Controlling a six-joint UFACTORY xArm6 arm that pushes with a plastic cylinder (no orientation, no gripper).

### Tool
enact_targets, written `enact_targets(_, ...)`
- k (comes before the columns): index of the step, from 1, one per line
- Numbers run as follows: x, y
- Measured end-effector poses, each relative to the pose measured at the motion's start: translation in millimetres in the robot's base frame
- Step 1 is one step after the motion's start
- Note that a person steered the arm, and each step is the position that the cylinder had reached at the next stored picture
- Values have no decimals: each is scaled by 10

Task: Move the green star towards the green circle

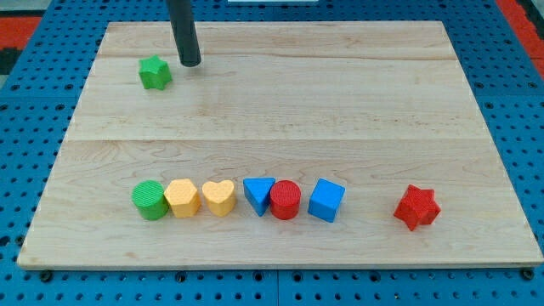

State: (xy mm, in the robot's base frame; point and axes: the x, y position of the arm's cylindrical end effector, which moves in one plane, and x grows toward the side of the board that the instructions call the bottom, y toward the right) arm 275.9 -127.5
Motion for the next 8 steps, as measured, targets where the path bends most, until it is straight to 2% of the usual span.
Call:
enact_targets(1,316,-737)
enact_targets(2,871,-1172)
enact_targets(3,563,-1183)
enact_targets(4,900,-1586)
enact_targets(5,1497,-1516)
enact_targets(6,1897,-1500)
enact_targets(7,1534,-1496)
enact_targets(8,1687,-1394)
